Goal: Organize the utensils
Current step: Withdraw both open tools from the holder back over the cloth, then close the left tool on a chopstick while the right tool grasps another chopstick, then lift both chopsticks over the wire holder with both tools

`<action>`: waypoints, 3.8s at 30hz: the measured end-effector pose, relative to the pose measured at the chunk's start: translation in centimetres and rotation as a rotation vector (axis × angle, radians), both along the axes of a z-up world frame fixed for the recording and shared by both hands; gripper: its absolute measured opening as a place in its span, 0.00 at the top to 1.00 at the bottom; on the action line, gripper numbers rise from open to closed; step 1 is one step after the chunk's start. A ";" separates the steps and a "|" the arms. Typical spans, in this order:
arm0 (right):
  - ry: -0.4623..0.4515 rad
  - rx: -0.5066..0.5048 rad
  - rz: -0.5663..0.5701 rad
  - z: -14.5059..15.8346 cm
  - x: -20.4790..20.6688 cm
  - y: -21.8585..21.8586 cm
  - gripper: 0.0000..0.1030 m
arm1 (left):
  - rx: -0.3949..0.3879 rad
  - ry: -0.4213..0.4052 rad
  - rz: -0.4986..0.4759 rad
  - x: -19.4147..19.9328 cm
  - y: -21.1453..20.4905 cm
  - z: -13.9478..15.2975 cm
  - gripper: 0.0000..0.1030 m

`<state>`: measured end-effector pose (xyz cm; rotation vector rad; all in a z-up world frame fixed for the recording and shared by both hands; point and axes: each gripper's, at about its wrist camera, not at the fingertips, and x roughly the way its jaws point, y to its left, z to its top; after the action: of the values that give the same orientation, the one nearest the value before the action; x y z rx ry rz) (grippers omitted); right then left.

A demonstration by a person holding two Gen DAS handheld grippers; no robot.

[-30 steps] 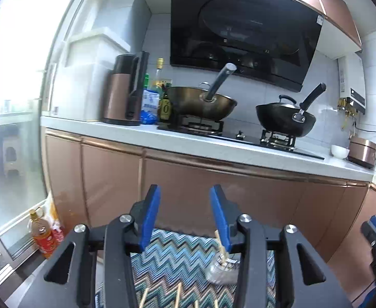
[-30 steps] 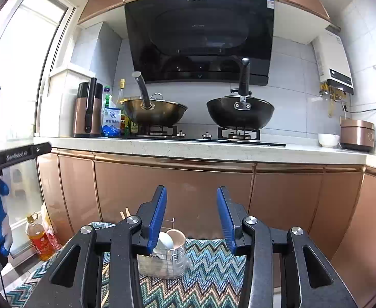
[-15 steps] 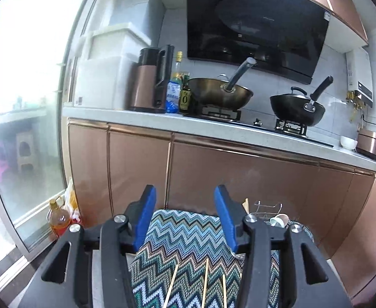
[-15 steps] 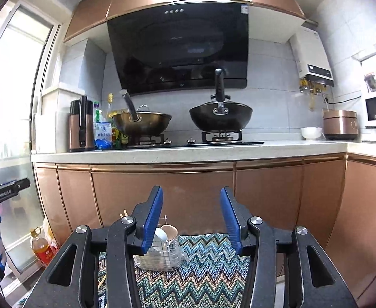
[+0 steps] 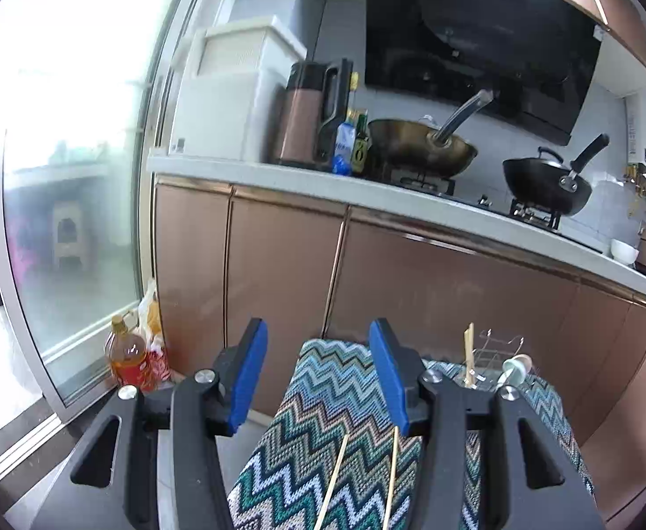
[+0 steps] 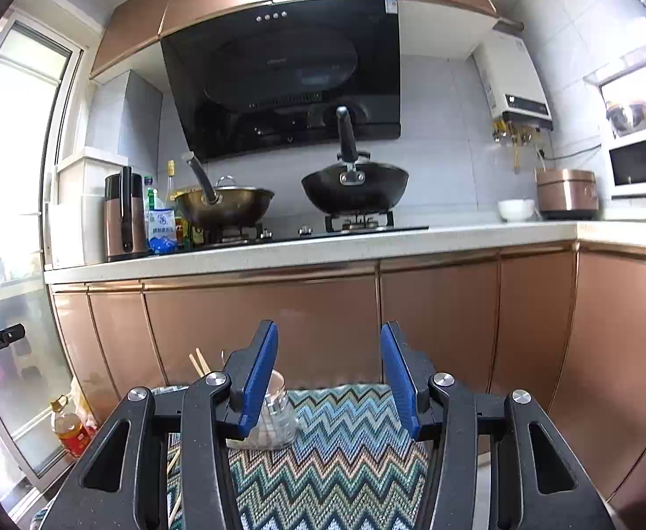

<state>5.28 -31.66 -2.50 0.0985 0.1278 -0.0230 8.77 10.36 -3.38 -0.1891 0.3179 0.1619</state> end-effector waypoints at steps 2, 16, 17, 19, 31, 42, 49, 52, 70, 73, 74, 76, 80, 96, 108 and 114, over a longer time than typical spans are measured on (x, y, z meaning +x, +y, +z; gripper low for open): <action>0.016 0.002 0.007 -0.4 0.4 0.1 0.53 | -0.016 0.030 -0.008 0.5 0.3 -0.6 0.55; 0.222 -0.053 0.172 -4.4 5.6 4.0 0.56 | -0.020 0.354 -0.183 7.6 -2.0 -6.9 0.55; 0.260 -0.054 0.199 -5.1 6.6 4.6 0.56 | -0.009 0.382 -0.205 8.4 -2.7 -7.6 0.55; 0.327 -0.041 0.251 -6.4 8.3 5.6 0.59 | -0.006 0.430 -0.242 9.7 -3.7 -8.6 0.55; 0.783 -0.005 0.518 -16.4 19.6 13.7 0.75 | -0.052 0.807 -0.409 21.8 -9.3 -17.6 0.57; 0.995 -0.056 0.532 -22.3 24.7 17.3 0.75 | -0.059 0.965 -0.429 25.8 -10.3 -21.4 0.73; 1.042 -0.082 0.539 -23.6 25.6 18.3 0.76 | -0.045 0.990 -0.447 26.7 -11.0 -21.9 0.79; 1.056 -0.091 0.544 -23.8 25.8 18.6 0.80 | -0.033 0.994 -0.448 27.5 -11.8 -22.2 0.81; 1.072 -0.112 0.489 -24.6 26.5 19.8 0.85 | 0.055 0.951 -0.422 28.4 -15.1 -23.3 0.89; 1.064 -0.117 0.470 -24.7 26.5 20.0 0.89 | 0.064 0.938 -0.417 27.8 -15.3 -23.2 0.92; 1.062 -0.113 0.466 -24.7 26.4 19.8 0.90 | 0.061 0.933 -0.417 27.7 -15.4 -23.1 0.93; 1.059 -0.093 0.460 -24.7 26.4 19.7 0.90 | 0.033 0.914 -0.425 27.2 -15.1 -23.0 0.95; 1.048 -0.047 0.461 -24.4 25.9 18.5 0.94 | -0.065 0.879 -0.433 26.5 -12.6 -22.6 0.96; 0.918 0.028 0.513 -20.3 22.3 15.4 0.95 | -0.126 0.777 -0.432 21.2 -8.8 -20.0 0.96; 0.653 0.074 0.557 -13.3 18.9 13.1 0.95 | -0.150 0.640 -0.468 18.9 -8.1 -14.6 0.96; 0.428 0.062 0.529 -8.0 18.8 11.7 0.95 | -0.199 0.478 -0.522 18.3 -9.2 -9.3 0.96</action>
<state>24.07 -19.94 -10.48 0.1182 0.5785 0.4903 27.08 1.14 -12.65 -0.2575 0.8478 -0.3499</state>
